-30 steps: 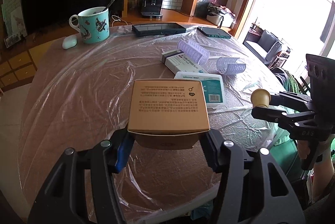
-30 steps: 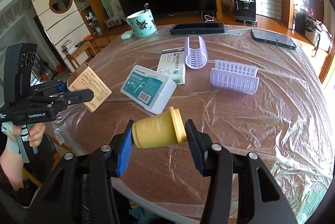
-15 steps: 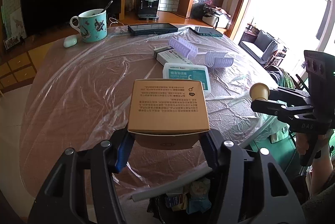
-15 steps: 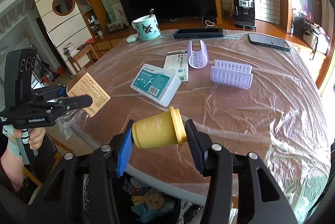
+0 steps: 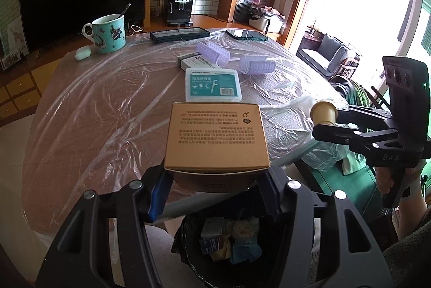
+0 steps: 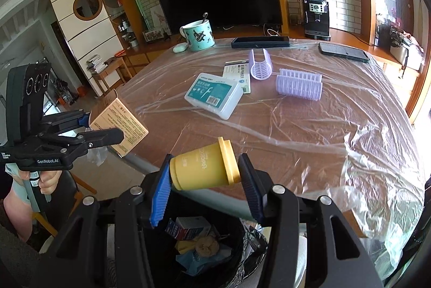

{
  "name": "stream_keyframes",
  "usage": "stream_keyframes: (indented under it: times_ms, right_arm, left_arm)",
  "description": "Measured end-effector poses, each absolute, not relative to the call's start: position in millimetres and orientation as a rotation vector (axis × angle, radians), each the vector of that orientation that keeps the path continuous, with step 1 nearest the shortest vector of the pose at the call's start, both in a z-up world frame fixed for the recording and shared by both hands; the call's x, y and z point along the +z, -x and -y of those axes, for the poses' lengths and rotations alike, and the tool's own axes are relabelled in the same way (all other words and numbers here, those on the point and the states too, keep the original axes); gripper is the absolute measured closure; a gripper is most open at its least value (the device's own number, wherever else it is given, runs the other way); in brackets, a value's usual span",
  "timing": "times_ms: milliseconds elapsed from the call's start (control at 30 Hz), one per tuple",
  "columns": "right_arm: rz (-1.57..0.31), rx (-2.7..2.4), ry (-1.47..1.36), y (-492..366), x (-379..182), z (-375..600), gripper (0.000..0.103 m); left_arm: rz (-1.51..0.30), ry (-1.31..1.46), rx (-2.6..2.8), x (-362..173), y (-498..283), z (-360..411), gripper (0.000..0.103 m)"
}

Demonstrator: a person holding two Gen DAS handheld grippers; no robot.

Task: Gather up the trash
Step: 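Carry the cardboard box and yellow cup over the black bin with both tools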

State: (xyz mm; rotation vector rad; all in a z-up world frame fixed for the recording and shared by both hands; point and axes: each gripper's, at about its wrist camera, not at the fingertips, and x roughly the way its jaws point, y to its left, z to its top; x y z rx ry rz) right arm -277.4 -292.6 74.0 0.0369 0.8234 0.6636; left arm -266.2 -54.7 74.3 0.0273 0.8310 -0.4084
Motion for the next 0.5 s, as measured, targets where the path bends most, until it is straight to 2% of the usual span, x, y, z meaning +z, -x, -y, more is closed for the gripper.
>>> stream_keyframes:
  times_ms: [500]
  right_arm:
    - [-0.847,0.696,-0.016,307.6,67.2,290.1,0.055]
  left_arm:
    - [-0.863,-0.081,-0.466,65.2,301.8,68.7,0.045]
